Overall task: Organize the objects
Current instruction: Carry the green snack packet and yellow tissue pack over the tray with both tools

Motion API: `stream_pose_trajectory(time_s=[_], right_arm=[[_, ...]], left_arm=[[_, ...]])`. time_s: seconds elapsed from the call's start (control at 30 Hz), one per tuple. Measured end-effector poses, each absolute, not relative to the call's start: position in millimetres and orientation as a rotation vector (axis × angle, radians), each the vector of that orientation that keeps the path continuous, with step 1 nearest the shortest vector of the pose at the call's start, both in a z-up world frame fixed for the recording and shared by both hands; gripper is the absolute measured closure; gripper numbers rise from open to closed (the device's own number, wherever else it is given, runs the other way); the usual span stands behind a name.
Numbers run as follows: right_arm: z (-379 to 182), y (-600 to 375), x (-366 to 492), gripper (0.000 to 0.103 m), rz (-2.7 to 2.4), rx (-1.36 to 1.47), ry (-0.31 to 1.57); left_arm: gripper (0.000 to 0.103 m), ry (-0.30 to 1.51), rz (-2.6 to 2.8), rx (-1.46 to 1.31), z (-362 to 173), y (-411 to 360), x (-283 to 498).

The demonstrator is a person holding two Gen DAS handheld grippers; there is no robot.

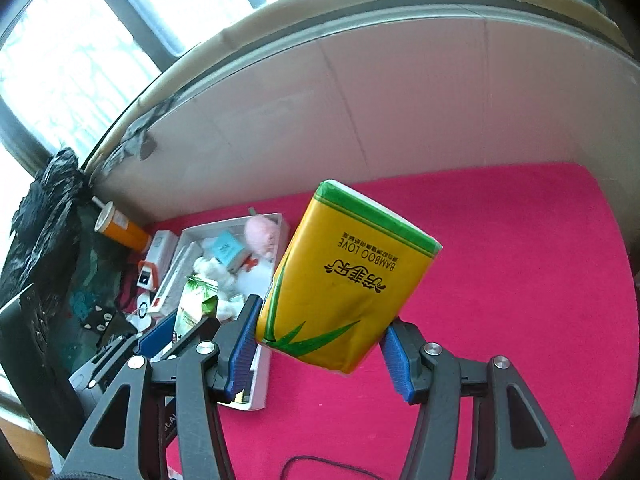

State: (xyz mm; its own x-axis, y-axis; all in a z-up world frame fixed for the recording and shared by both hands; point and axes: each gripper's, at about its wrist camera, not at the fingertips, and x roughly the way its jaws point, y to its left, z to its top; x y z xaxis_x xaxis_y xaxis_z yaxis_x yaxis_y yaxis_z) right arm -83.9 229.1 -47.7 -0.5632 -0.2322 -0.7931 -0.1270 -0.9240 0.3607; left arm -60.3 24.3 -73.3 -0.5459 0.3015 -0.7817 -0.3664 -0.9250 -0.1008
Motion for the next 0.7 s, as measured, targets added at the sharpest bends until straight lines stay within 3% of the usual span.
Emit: stream_pose_trajectory(time_s=[0.7], right_arm=[[-34.3, 129.5, -86.6, 0.042, -2.576, 1.411, -0.413]], left_arm=[[0.066, 0.042, 2.615, -1.228, -62.8, -73.9, -53.0]])
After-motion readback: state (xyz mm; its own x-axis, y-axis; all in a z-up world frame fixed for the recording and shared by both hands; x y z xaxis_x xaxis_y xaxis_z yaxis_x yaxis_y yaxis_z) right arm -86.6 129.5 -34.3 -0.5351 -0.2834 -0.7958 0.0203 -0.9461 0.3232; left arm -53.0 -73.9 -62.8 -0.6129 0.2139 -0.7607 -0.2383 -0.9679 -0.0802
